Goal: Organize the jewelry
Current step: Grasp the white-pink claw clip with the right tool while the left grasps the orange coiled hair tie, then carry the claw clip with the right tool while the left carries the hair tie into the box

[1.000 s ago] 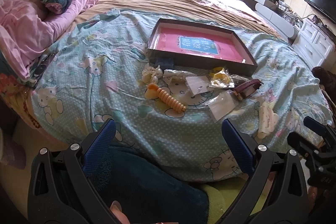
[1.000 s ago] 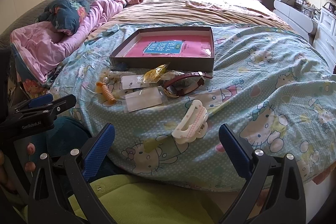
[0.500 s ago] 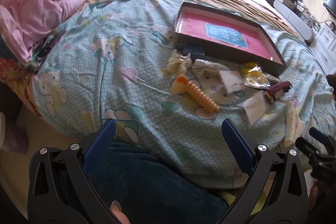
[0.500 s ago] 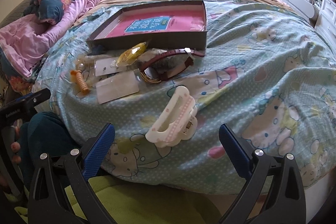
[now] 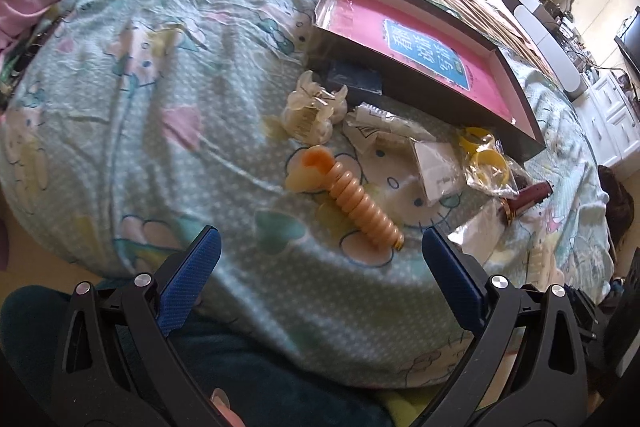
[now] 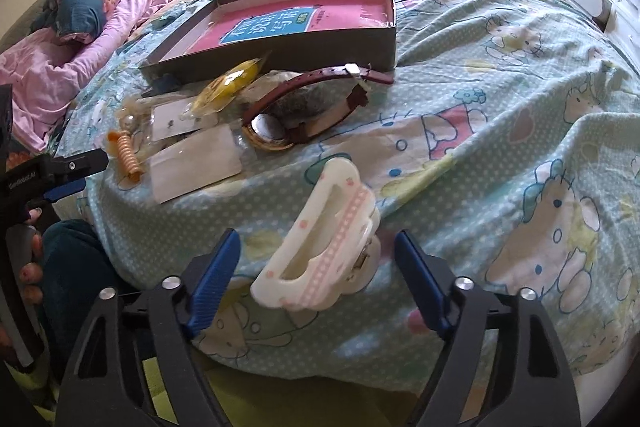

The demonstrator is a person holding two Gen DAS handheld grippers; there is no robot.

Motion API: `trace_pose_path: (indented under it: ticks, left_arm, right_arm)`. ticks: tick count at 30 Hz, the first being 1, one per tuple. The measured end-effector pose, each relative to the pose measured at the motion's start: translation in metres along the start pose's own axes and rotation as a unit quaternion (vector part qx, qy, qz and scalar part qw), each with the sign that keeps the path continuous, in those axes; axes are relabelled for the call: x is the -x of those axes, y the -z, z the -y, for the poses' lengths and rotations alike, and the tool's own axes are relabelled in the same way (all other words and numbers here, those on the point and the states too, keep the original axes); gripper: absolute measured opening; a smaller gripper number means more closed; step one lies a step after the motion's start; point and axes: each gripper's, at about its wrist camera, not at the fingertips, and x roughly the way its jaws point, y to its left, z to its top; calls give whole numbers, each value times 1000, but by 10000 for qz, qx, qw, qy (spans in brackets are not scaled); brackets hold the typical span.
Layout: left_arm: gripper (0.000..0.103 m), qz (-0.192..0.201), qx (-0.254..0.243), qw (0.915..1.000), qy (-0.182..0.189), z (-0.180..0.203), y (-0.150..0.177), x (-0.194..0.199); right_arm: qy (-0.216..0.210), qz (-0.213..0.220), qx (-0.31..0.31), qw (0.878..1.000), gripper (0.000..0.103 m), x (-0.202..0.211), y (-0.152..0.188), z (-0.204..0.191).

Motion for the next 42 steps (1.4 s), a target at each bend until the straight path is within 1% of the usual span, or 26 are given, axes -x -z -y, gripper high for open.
trace_pose_path:
  ticks: [2,3,4,5,6,7,9,10,12,13,14,15,21,23,24,26,28,30,32,34,37,42]
  left_arm:
    - [93,-46,10,10000,84,4,-3,-6]
    - [88,-53,8,9999,91,6,-4,-8]
    - [85,-60,-9,9999,80,8,-5,-12]
    - [81,-74,-11,9999,72,10,-6,-14]
    - [79,-82,-16,9999,67,11,-8,-17]
    - [77,-69,-41,10000,17,14,-9,-20]
    - [68,-23,-91,9999,-74,16,-11,-22]
    - [65,9,-143,9998,-152,18,-12,-24]
    - [52,77,-244,9993,-286,21,-15,-25]
    - [40,135,-323,9987,-370,23,-16,-25]
    - [38,163,-368,9984,-400,25,-16,-24]
    - [33,181,-397,9982,-399,25,-17,-24]
    - [27,398,-554,9970,-361,30,-23,-16]
    - [27,457,-580,9968,-294,32,-28,-10]
    - [27,480,-585,9968,-275,33,-30,-8]
    - [26,560,-617,9963,-220,35,-33,-1]
    - [26,609,-617,9961,-192,37,-36,2]
    - [26,654,-619,9958,-169,38,-38,4]
    - [26,680,-615,9957,-151,39,-40,5]
    - [26,673,-619,9957,-120,39,-40,6]
    - [26,740,-657,9951,-86,40,-41,13]
    - [26,896,-675,9937,-49,43,-53,22]
  right_arm:
    - [6,13,-16,10000,69,-3,-2,2]
    - [33,46,8,10000,64,-4,-2,3]
    - [65,83,55,9999,59,-4,-3,3]
    - [81,112,109,9998,57,-6,-4,4]
    - [65,149,141,9998,53,-7,-5,5]
    - [60,178,168,9997,51,-7,-5,5]
    - [43,203,230,9995,50,-9,-7,6]
    - [11,236,234,9994,49,-8,-7,7]
    - [-59,247,231,9994,48,-8,-8,10]
    - [-115,261,200,9994,48,-7,-9,11]
    - [-164,273,173,9993,48,-6,-10,12]
    - [-226,289,135,9992,48,-5,-12,14]
    - [-390,357,49,9986,46,3,-21,20]
    - [-427,412,41,9982,45,8,-25,20]
    - [-438,455,58,9980,34,10,-27,20]
    - [-407,494,120,9979,34,12,-30,21]
    - [-281,438,171,9985,34,8,-33,23]
    - [-311,336,118,9989,33,4,-31,28]
    - [-304,329,124,9989,33,3,-28,29]
    - [-312,387,146,9987,32,5,-25,29]
    - [-401,415,16,9983,31,9,-26,33]
    - [-408,577,43,9975,31,21,-33,33]
